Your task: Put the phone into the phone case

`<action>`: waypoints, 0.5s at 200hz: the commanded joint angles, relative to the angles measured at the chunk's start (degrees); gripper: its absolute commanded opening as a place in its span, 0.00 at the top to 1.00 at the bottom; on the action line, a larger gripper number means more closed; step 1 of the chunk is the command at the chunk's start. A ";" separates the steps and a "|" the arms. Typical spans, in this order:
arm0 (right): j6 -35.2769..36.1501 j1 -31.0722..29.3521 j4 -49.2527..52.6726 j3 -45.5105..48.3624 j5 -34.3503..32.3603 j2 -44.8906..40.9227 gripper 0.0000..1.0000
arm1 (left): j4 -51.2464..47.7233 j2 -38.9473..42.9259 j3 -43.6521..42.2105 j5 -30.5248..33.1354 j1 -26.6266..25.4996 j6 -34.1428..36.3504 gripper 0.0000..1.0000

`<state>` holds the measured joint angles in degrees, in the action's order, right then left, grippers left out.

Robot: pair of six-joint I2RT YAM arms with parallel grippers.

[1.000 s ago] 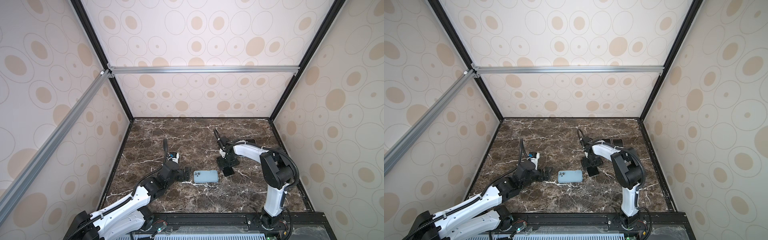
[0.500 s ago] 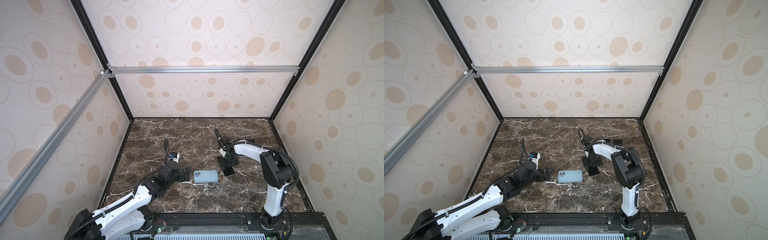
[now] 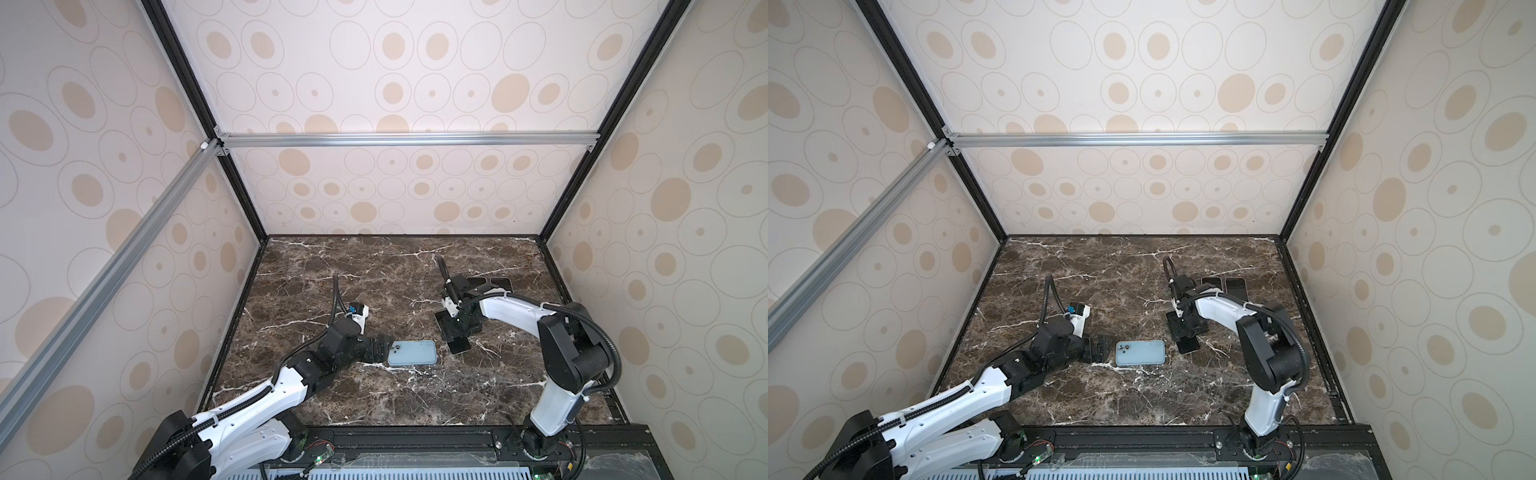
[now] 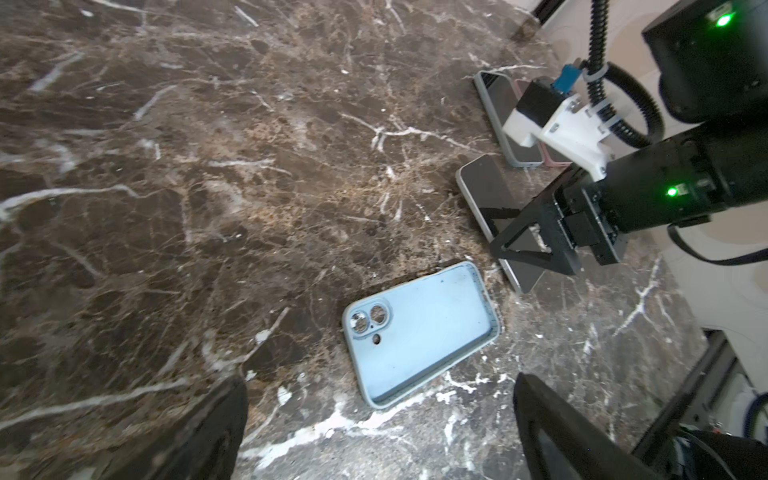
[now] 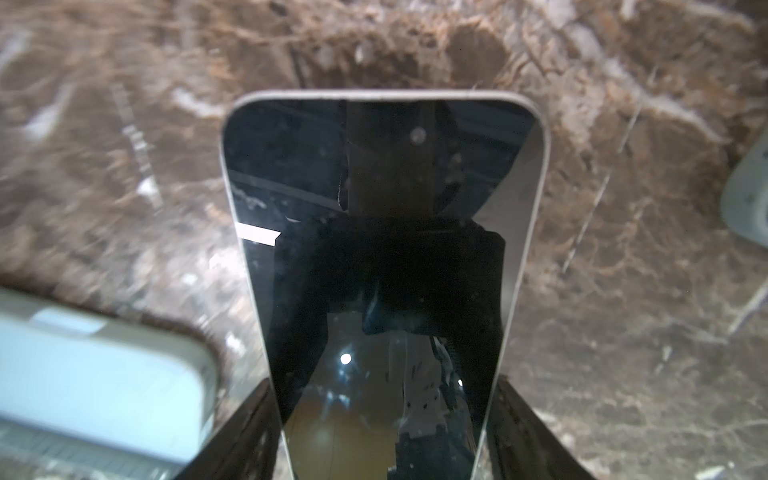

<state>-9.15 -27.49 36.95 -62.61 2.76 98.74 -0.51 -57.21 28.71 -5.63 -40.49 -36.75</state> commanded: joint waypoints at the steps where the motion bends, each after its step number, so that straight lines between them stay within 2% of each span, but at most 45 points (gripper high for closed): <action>1: 1.70 -0.70 -3.56 2.13 2.11 -6.43 0.71 | 5.96 -0.15 2.18 -8.73 1.78 0.14 0.00; 57: 2.86 -3.02 -7.87 7.57 5.75 -18.80 0.73 | 11.02 -3.87 4.56 -24.78 5.54 -1.90 0.04; 100: 4.23 -4.78 -8.93 9.16 7.31 -26.62 0.77 | 19.00 -8.03 6.10 -33.14 6.94 -6.66 0.12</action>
<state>-6.74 -31.55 29.91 -53.91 7.99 76.34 11.38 -63.40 31.64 -31.00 -34.61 -39.92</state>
